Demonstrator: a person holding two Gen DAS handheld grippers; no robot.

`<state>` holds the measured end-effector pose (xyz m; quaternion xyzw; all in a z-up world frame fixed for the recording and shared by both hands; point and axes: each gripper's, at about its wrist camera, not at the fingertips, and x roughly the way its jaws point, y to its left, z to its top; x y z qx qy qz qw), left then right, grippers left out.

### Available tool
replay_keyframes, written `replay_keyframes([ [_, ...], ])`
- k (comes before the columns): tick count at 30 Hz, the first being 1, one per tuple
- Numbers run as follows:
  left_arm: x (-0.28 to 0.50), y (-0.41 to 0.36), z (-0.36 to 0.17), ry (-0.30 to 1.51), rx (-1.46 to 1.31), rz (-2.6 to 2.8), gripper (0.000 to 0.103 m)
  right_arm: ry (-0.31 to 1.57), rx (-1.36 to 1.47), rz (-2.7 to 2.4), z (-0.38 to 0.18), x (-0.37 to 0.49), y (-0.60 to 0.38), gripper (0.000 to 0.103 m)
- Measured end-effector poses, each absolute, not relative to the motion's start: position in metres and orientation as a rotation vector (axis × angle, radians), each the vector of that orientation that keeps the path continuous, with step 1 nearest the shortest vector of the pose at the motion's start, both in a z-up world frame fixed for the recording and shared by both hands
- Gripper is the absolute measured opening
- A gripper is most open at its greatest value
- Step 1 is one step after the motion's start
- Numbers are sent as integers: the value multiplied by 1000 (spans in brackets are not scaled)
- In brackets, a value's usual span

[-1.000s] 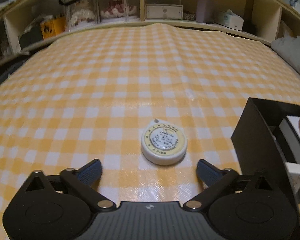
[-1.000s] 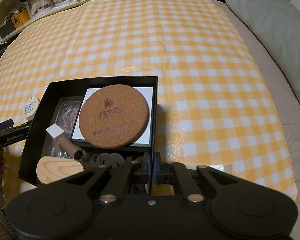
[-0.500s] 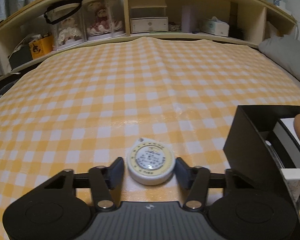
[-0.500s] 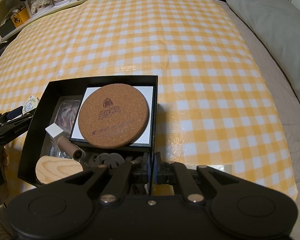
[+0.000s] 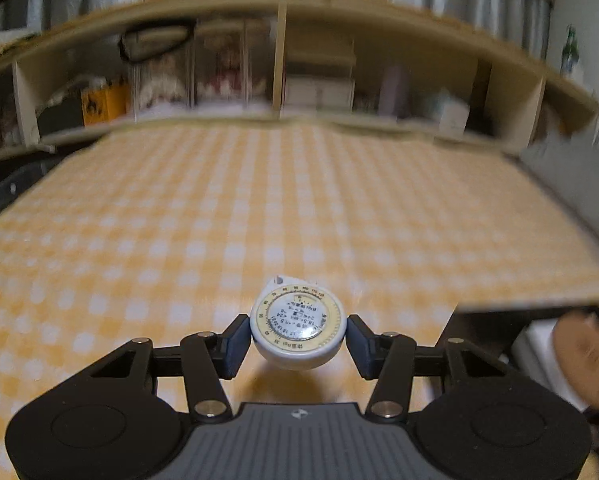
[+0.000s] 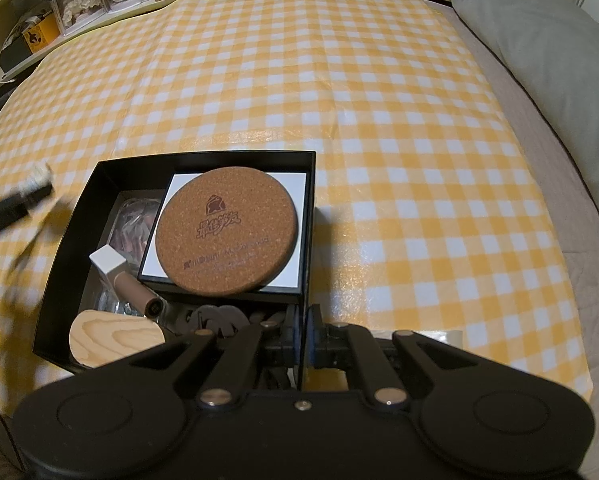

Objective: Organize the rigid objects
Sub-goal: 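Move the left tool to the round tape measure and grasp it, then carry the tape measure with the left tool into the black tray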

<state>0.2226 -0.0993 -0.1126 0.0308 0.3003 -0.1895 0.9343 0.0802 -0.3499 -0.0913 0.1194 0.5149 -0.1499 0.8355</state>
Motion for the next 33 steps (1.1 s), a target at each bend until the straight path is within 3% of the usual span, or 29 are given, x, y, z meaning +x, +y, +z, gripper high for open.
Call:
replay_keyframes([
  [9, 187, -142, -57, 530, 93, -580, 53, 1090, 253, -318, -91, 80, -350, 5],
  [17, 167, -182, -83, 669, 196, -712, 53, 1090, 253, -317, -91, 80, -349, 4],
  [33, 166, -192, -110, 696, 278, -720, 53, 1089, 252, -317, -91, 80, -349, 5],
])
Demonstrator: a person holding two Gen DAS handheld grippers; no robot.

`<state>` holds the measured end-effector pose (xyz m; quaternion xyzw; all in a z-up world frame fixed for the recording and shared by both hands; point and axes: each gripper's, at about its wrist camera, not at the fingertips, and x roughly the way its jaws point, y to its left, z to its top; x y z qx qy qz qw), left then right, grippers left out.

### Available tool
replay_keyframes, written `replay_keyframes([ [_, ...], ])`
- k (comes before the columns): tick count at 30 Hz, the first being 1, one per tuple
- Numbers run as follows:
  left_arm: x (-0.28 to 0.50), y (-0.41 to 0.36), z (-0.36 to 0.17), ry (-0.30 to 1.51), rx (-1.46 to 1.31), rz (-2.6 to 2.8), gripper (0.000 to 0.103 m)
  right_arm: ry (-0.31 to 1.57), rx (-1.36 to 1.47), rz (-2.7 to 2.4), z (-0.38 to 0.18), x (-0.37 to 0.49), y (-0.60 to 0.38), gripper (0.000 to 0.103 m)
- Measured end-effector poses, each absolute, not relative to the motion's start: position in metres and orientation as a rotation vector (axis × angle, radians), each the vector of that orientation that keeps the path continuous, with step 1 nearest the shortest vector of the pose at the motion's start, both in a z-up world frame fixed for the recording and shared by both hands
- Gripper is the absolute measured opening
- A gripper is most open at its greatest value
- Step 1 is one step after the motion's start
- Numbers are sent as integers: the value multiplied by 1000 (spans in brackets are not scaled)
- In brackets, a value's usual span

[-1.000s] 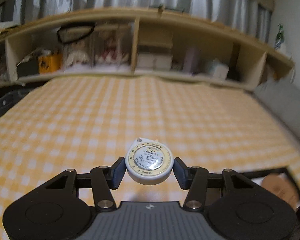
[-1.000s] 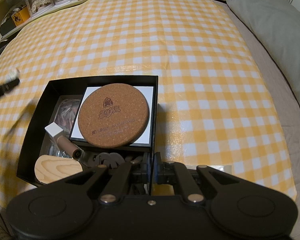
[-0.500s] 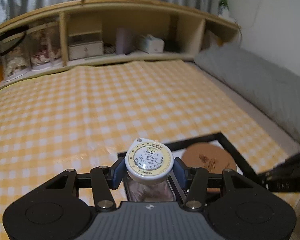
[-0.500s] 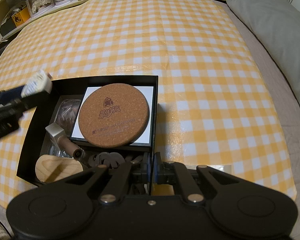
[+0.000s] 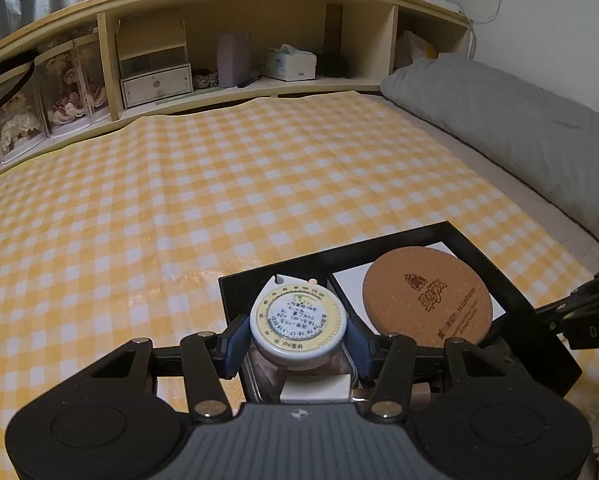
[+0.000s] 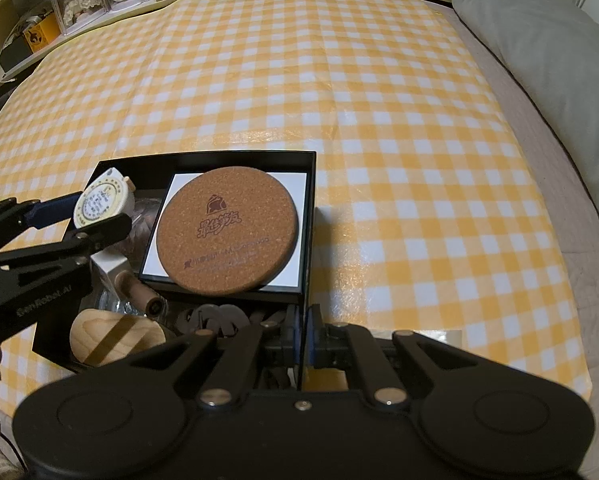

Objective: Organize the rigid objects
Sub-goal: 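Carry the tape measure with the left tool into the black tray, then open the left tool to release the tape measure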

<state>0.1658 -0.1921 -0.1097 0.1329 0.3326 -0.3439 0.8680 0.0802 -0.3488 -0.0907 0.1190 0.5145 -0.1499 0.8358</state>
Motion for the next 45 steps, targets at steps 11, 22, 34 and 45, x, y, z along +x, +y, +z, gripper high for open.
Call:
replay_keyframes([
  [11, 170, -191, -110, 701, 252, -737, 55, 1090, 252, -318, -90, 80, -348, 5],
  [22, 168, -194, -110, 701, 264, -760, 68, 1090, 251, -318, -91, 80, -348, 5],
  [34, 160, -192, -88, 670, 248, -717, 101, 1090, 252, -319, -91, 80, -348, 5],
  [45, 153, -172, -64, 747, 188, -650, 103, 1040, 242, -324, -75, 72, -343, 21],
])
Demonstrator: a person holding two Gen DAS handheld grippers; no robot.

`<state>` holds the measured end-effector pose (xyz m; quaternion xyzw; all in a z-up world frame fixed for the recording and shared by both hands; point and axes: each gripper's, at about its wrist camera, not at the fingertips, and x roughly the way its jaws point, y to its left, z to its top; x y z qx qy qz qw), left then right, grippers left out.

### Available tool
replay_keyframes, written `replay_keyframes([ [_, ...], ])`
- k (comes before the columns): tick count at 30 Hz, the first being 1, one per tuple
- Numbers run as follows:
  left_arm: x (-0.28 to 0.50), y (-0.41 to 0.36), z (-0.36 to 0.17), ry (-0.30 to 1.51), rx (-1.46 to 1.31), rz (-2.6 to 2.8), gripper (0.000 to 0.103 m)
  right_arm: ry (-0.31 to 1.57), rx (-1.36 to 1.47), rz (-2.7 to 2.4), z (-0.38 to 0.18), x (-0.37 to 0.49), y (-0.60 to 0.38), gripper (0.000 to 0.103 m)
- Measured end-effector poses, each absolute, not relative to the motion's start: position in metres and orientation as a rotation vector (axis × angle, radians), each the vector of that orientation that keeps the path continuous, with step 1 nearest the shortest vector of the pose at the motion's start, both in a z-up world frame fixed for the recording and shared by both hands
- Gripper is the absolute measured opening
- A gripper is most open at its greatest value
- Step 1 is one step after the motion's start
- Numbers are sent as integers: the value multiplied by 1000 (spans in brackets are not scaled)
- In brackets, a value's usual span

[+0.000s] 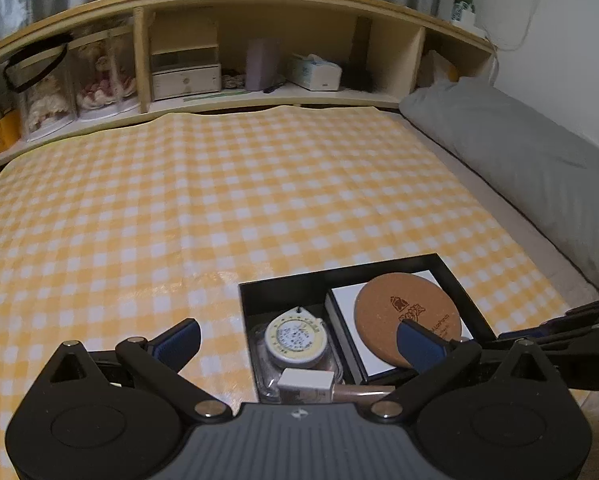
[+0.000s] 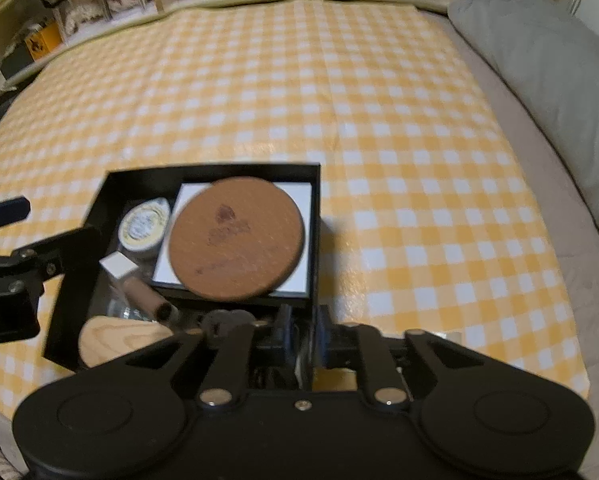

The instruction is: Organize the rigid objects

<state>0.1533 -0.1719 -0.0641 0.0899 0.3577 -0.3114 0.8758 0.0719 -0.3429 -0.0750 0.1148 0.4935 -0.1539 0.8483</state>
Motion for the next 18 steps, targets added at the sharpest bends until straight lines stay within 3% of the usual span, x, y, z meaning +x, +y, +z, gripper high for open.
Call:
replay_keyframes([
  [5, 144, -156, -49, 763, 159, -598, 103, 947, 238, -326, -48, 51, -330, 27],
  [16, 85, -123, -4, 696, 240, -505, 103, 731, 202, -387, 3, -13, -290, 76],
  [18, 72, -111, 1, 677, 240, -501, 103, 717, 197, -402, 6, -22, -281, 81],
])
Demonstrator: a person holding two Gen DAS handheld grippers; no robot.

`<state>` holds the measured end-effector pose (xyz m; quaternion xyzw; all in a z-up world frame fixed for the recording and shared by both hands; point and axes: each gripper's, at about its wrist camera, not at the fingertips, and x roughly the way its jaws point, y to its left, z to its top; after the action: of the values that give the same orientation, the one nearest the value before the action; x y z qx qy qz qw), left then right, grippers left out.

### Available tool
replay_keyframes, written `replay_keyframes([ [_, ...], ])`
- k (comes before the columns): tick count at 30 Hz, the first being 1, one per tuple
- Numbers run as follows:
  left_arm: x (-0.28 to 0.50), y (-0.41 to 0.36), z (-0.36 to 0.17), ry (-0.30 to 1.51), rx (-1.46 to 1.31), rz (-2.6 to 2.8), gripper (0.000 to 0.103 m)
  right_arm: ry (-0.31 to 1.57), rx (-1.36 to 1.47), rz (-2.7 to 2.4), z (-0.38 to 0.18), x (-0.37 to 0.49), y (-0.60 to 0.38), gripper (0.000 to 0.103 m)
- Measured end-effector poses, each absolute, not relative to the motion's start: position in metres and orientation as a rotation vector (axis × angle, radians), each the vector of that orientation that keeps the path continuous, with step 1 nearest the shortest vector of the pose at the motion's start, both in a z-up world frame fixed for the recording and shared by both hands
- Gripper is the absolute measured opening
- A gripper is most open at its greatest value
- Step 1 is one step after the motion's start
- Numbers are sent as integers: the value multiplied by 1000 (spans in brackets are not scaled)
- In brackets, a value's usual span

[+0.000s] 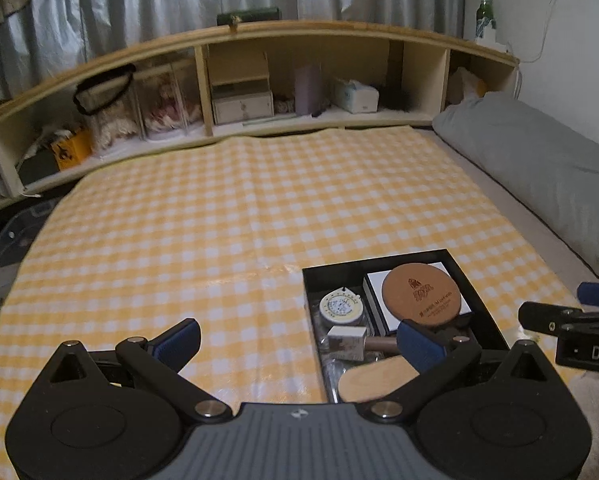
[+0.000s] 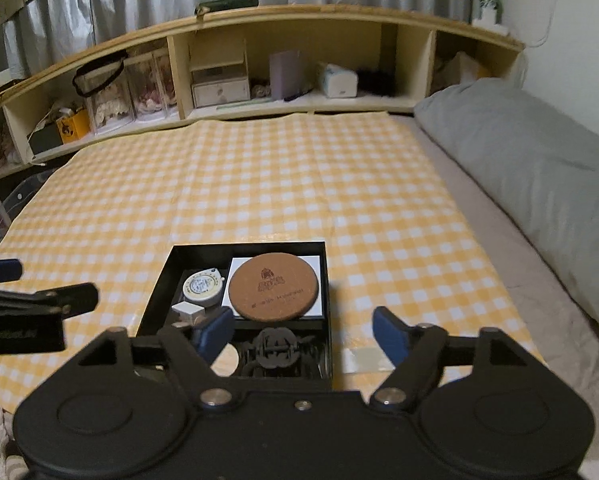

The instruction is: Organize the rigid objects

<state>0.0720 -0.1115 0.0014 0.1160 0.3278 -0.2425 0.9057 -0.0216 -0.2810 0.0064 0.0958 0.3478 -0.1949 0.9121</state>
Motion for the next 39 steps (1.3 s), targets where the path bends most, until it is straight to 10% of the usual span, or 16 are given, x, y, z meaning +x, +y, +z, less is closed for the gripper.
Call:
replay_keyframes([
  [12, 17, -43, 21, 625, 156, -461, 103, 630, 89, -441, 23, -80, -226, 103],
  [39, -19, -20, -4, 601, 166, -450, 103, 570, 121, -477, 9, -126, -204, 103],
])
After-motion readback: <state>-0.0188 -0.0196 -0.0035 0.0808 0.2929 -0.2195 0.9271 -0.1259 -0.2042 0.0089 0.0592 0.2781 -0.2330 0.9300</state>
